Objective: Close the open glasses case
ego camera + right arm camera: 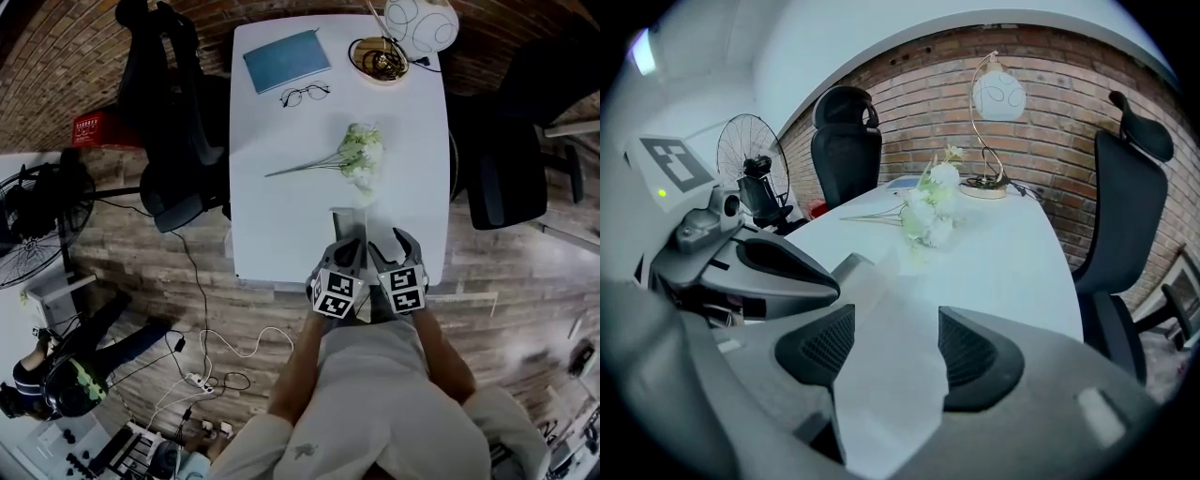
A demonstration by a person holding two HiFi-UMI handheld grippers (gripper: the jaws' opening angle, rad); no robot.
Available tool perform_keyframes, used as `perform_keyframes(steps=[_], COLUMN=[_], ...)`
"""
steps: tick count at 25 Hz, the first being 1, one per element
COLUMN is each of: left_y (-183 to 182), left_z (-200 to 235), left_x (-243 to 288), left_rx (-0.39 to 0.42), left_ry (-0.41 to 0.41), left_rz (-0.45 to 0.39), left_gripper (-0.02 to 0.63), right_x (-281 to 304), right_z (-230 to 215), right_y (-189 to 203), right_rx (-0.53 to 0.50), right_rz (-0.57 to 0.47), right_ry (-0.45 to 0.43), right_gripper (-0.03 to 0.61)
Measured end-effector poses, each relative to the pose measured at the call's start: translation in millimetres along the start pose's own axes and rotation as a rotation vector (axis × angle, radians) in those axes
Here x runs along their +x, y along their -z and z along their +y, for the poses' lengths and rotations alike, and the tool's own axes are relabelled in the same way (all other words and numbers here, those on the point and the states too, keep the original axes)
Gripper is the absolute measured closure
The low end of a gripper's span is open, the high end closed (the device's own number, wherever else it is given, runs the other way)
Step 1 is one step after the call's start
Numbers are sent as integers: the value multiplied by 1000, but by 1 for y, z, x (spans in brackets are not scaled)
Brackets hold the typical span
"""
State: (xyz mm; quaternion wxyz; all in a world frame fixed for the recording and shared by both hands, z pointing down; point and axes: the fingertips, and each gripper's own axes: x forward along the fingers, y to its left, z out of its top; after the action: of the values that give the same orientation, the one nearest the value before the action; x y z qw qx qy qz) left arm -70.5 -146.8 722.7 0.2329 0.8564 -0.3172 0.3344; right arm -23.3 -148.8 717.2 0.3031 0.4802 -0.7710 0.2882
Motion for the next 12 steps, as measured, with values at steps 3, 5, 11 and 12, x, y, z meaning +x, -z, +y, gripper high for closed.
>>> perform_keyframes(steps=[3,5,11,12], left_y=[1,2,5,6], left_z=[0,0,4,5], left_x=[0,0,-3,-4], left_rx=[-2,-3,-12,-14], left_ry=[1,0,-7,-8], left_rz=[2,2,3,4], left_gripper=[611,611,611,611], right_x=[1,2,4,4], right_z=[2,3,8,9], right_y=[0,0,-3,-4], right_rx=[-8,-11,-28,-31], right_rz=[3,3,1,1], right_ry=[-4,-7,-20,-21], right_gripper=[298,298,298,298])
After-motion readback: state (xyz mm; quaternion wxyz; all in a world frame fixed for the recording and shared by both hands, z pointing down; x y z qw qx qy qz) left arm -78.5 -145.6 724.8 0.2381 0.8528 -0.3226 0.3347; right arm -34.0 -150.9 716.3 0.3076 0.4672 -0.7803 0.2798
